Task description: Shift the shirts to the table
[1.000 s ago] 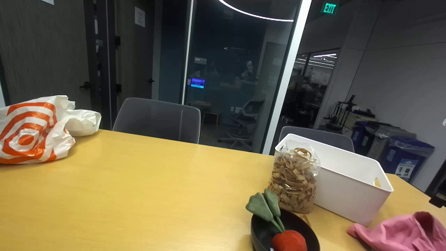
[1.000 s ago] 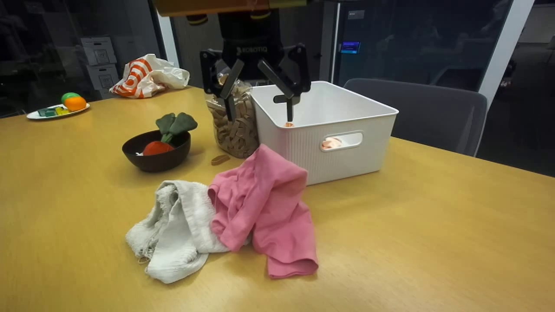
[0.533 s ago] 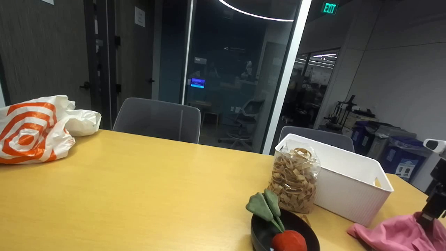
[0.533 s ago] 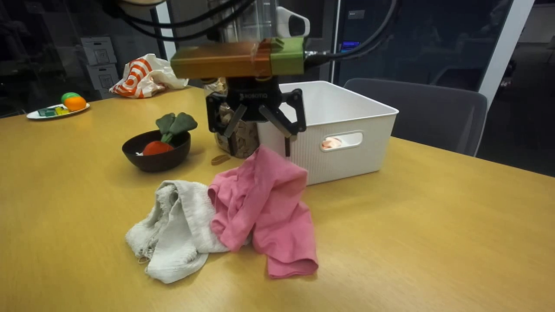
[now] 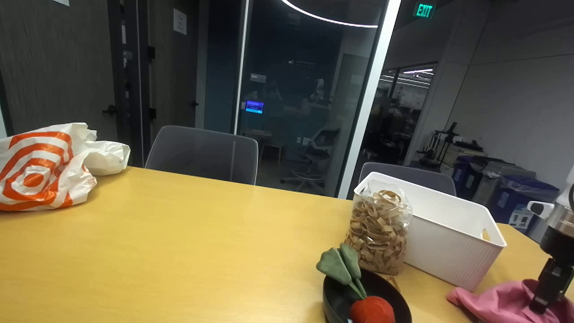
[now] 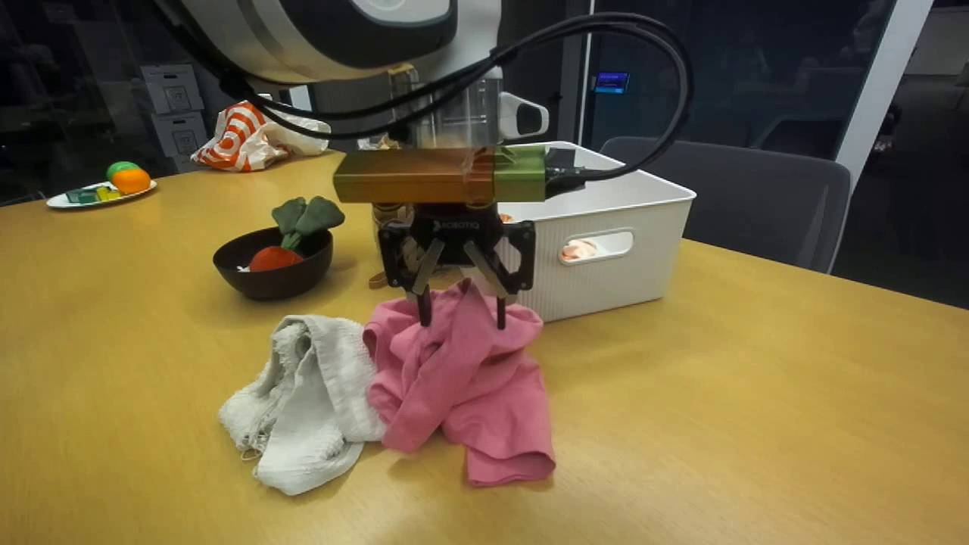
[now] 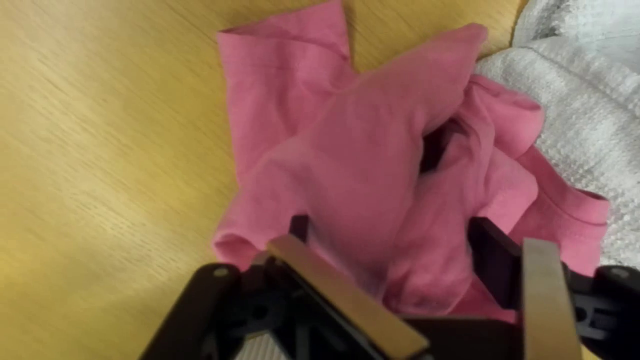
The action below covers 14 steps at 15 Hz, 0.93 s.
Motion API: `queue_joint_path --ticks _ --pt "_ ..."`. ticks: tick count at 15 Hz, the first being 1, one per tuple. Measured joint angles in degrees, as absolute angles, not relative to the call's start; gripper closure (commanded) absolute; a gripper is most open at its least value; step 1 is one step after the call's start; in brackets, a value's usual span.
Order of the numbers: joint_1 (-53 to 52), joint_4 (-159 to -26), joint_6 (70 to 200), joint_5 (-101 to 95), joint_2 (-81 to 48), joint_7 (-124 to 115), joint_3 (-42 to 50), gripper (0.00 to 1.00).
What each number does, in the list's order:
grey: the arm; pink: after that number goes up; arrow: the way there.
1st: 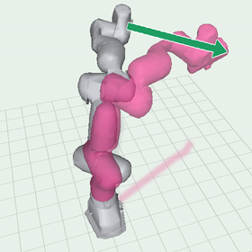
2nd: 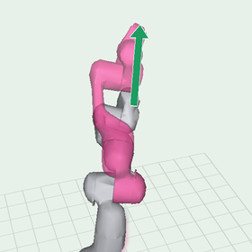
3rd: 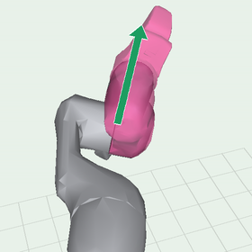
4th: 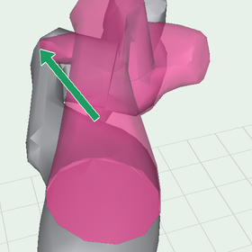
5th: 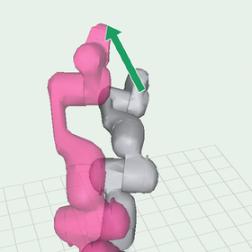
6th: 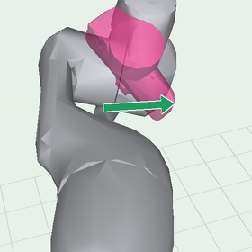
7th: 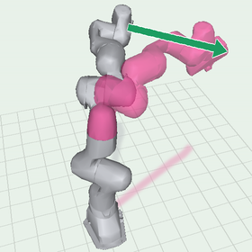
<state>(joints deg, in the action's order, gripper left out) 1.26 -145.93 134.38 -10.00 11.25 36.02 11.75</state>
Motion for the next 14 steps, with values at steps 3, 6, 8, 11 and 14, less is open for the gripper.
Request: queue_joint_path --ticks 3,6,8,11,14 --pt "2.06 -145.49 135.59 -11.13 10.54 35.33 11.6 0.73" --pt "2.54 -145.08 136.36 -11.68 10.54 34.73 11.54 0.94" --pt "2.7 -144.9 136.63 -12.08 10.54 34.07 11.52 0.97" --pt "3.05 -144.52 136.7 -12.91 10.54 32.32 11.49 0.94" --pt "4.14 -143.99 136.7 -16.24 10.54 28.19 11.3 0.94"
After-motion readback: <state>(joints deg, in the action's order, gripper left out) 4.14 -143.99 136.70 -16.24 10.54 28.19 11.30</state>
